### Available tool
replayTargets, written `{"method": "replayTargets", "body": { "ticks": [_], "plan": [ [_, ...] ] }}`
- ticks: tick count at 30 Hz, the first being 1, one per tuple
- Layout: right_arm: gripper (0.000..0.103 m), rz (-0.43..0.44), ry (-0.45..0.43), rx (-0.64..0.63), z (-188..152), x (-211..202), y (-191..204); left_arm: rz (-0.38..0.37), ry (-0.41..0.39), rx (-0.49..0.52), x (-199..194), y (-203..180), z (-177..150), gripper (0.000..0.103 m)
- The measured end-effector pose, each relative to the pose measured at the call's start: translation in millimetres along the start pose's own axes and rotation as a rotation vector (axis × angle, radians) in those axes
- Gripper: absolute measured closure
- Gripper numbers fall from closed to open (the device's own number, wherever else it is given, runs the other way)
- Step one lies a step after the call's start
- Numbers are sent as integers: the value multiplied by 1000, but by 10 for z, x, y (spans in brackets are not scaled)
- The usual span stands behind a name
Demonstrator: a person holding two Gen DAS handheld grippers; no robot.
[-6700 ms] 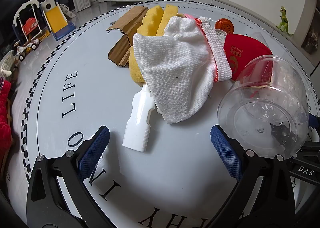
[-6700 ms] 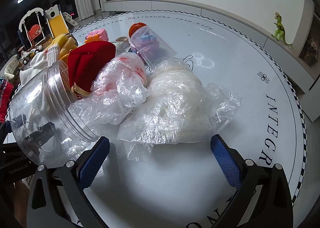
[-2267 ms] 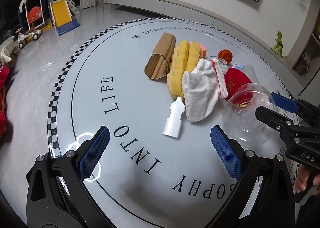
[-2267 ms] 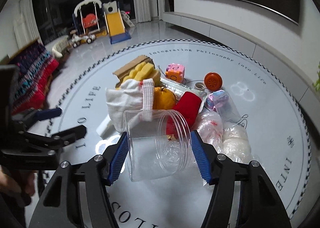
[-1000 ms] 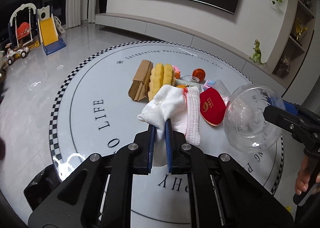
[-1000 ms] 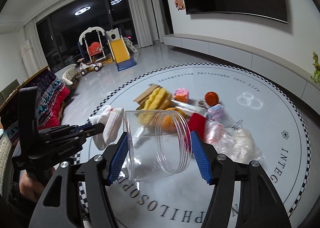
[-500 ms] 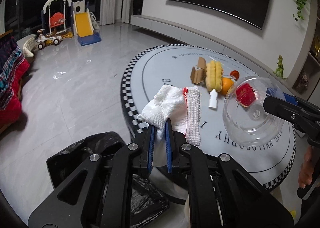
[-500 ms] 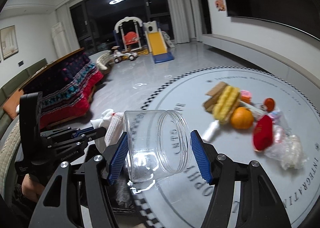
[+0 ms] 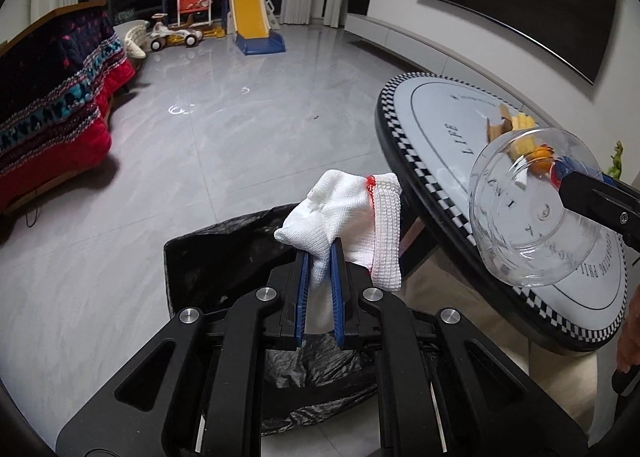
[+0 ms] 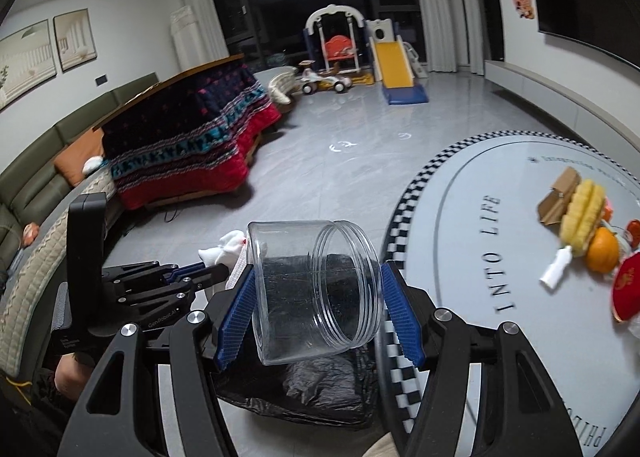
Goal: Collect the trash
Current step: 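Carry the jar and towel to the black trash bag and release both, then move both open tools back over the table toward the sponge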
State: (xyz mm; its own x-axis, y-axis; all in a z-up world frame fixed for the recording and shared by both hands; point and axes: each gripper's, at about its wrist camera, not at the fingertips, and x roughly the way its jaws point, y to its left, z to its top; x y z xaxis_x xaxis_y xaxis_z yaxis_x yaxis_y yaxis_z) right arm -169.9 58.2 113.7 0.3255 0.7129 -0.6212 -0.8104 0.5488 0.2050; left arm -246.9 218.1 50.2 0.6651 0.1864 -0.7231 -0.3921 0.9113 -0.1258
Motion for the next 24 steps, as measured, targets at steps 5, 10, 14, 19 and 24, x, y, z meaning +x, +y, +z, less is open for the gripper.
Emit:
{"method": "replayTargets", "body": {
  "ticks": [5, 10, 14, 19, 24],
  "plan": [
    [39, 51, 51, -17, -67, 217, 134, 45, 36, -40, 23, 194, -186, 93],
    [25, 100, 118, 6, -141, 415, 207, 150, 91, -106, 97, 427, -337, 8],
    [22, 90, 96, 10, -164, 390, 216, 184, 63, -152, 80, 541, -396, 6],
    [22, 72, 72, 8, -167, 298, 184, 178, 57, -145, 99, 529, -378, 6],
    [20, 24, 52, -1, -148, 236, 115, 165, 65, -125, 106, 435, -315, 6]
  ]
}}
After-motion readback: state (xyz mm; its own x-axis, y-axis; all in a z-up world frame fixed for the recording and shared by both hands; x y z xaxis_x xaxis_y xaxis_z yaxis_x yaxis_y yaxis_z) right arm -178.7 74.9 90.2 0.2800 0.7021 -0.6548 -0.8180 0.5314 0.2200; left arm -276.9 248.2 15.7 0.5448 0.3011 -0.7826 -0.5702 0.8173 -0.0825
